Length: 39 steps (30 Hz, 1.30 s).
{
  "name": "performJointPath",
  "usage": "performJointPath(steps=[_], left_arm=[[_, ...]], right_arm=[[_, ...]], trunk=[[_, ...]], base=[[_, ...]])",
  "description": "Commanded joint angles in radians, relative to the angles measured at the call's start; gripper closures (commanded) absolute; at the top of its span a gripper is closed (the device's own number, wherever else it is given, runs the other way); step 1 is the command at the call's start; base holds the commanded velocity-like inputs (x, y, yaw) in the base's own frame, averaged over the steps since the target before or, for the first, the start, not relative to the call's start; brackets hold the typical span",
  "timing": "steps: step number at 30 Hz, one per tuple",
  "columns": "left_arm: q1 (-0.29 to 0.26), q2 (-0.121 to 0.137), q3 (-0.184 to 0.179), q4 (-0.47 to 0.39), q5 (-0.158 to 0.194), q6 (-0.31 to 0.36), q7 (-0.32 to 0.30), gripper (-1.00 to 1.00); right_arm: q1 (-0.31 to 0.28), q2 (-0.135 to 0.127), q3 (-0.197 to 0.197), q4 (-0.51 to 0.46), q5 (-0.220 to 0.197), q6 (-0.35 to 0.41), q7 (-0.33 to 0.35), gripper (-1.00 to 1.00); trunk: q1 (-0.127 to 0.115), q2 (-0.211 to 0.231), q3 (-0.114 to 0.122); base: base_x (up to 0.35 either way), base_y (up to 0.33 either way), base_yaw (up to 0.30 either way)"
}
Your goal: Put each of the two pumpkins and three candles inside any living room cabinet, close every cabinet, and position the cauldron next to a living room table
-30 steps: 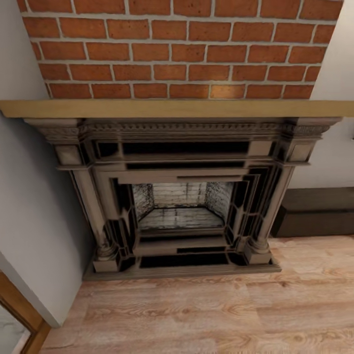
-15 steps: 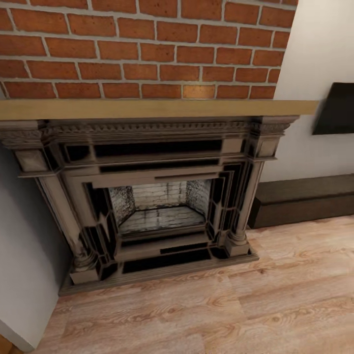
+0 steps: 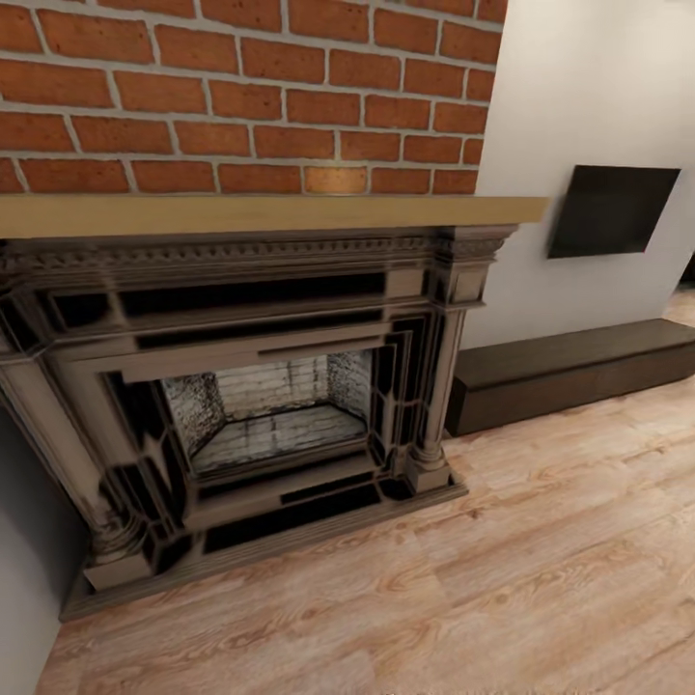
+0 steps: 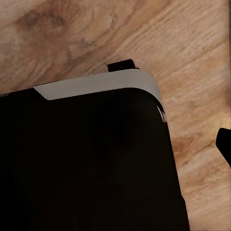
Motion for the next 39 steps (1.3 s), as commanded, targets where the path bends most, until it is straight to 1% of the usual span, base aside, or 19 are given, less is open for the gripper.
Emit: performJointPath(steps=[1, 24, 29, 35, 39], left_arm=[[0.0, 0.0, -0.008, 0.001, 0.007, -0.003, 0.0, -1.0], [0.0, 0.0, -0.011, 0.001, 0.007, -0.005, 0.0, -1.0], [0.0, 0.0, -0.013, 0.001, 0.005, -0.021, 0.0, -1.0], [0.0, 0.0, -0.014, 0.001, 0.003, -0.027, 0.0, -1.0], [0.0, 0.0, -0.014, 0.001, 0.004, -0.028, 0.0, -1.0]], right_arm=[[-0.002, 0.001, 0.008, 0.004, -0.007, -0.005, -0.001, -1.0], [0.001, 0.002, 0.008, 0.004, -0.001, -0.006, -0.001, -1.0], [0.003, 0.003, 0.009, 0.004, 0.001, -0.006, -0.001, -1.0], [0.004, 0.004, 0.009, 0.003, 0.002, -0.005, -0.001, -1.0], [0.005, 0.003, 0.009, 0.003, 0.002, -0.005, -0.001, -1.0]], trunk=[[0.0, 0.0, -0.001], [0.0, 0.0, -0.001], [0.0, 0.0, -0.001], [0.0, 0.0, -0.001], [0.0, 0.0, -0.001]], base=[[0.0, 0.0, -0.287], [0.003, 0.0, -0.282], [0.17, 0.0, -0.075], [0.302, 0.0, -0.02], [0.33, 0.0, -0.174]])
